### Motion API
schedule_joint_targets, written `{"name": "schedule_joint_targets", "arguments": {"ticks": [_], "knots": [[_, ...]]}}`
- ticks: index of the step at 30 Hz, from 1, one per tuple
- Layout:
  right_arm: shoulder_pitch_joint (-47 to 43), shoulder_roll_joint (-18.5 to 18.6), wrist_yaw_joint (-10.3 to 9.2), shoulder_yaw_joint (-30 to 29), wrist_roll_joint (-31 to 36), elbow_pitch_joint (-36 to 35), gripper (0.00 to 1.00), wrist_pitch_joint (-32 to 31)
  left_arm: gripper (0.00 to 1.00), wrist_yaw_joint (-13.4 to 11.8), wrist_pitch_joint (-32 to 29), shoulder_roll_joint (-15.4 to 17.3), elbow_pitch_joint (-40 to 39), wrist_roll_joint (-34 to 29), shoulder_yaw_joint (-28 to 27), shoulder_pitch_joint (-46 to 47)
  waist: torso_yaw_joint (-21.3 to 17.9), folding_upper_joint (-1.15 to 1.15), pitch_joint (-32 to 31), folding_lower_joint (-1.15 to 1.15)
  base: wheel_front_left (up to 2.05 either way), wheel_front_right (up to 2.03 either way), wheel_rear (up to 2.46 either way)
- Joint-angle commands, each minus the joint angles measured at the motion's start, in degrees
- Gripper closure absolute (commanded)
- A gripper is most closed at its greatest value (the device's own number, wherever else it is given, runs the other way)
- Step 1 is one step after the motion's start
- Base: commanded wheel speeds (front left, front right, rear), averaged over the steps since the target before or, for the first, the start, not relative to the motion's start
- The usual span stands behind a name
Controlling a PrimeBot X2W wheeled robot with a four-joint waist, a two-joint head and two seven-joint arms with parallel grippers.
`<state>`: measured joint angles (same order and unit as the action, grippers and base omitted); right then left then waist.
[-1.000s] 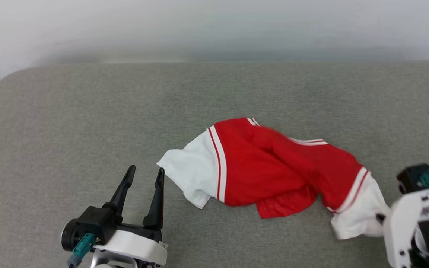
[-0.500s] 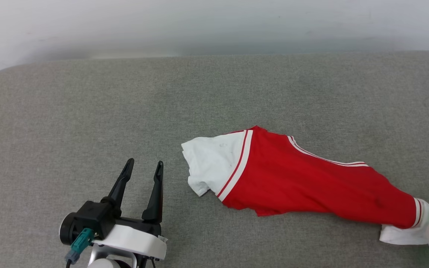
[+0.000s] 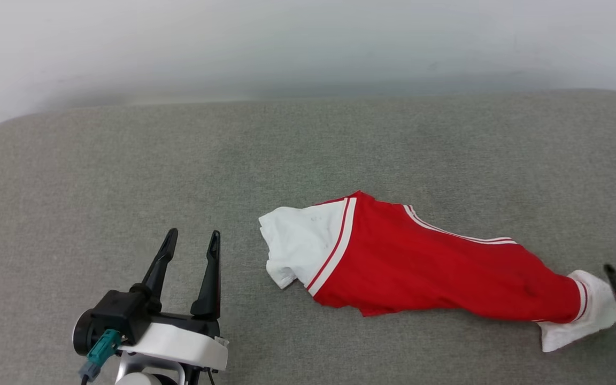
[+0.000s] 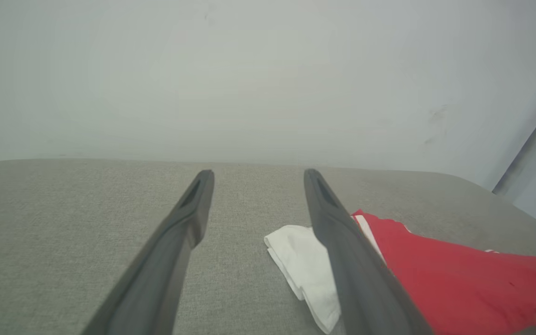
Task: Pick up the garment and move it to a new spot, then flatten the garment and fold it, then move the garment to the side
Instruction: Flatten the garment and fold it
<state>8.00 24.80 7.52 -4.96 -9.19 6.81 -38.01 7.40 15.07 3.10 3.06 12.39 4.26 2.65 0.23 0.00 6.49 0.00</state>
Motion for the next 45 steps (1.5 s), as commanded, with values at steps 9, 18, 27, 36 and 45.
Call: {"name": "schedule_joint_targets", "arguments": {"ticks": [9,18,27,36,45], "knots": [[-3.4,-9.7,-0.05,-5.5,-0.3,-10.9,0.0,10.8,0.0,0.1,0.2,0.2,-1.9,0.4,-1.4,-0.7,-2.1,0.0,-1.2,0.0,0.0,0.0,0.0],[-5.9,-18.0,-0.04,-6.1,-3.0,-14.9,0.0,25.8,0.0,0.1,0.2,1.9,-3.7,1.0,-0.2,0.0,-4.1,0.0,0.2,0.0,0.0,0.0,0.0],[-4.2,-19.9,-0.04,-7.0,-3.2,-15.9,0.0,30.7,0.0,0.1,-15.1,14.2,-2.8,8.2,10.4,10.8,-6.5,0.0,4.5,0.0,0.0,0.0,0.0],[-1.8,-21.2,-0.04,-7.9,-1.2,-14.6,0.0,32.8,0.0,0.1,-50.5,24.7,1.8,21.0,17.8,26.5,-9.1,0.0,8.4,0.0,0.0,0.0,0.0],[-0.8,-21.9,-0.04,-6.4,-1.2,-12.7,0.0,34.3,0.0,0.1,-62.5,28.7,7.5,23.9,23.1,33.6,-11.6,0.0,11.5,0.0,0.0,0.0,0.0]]}}
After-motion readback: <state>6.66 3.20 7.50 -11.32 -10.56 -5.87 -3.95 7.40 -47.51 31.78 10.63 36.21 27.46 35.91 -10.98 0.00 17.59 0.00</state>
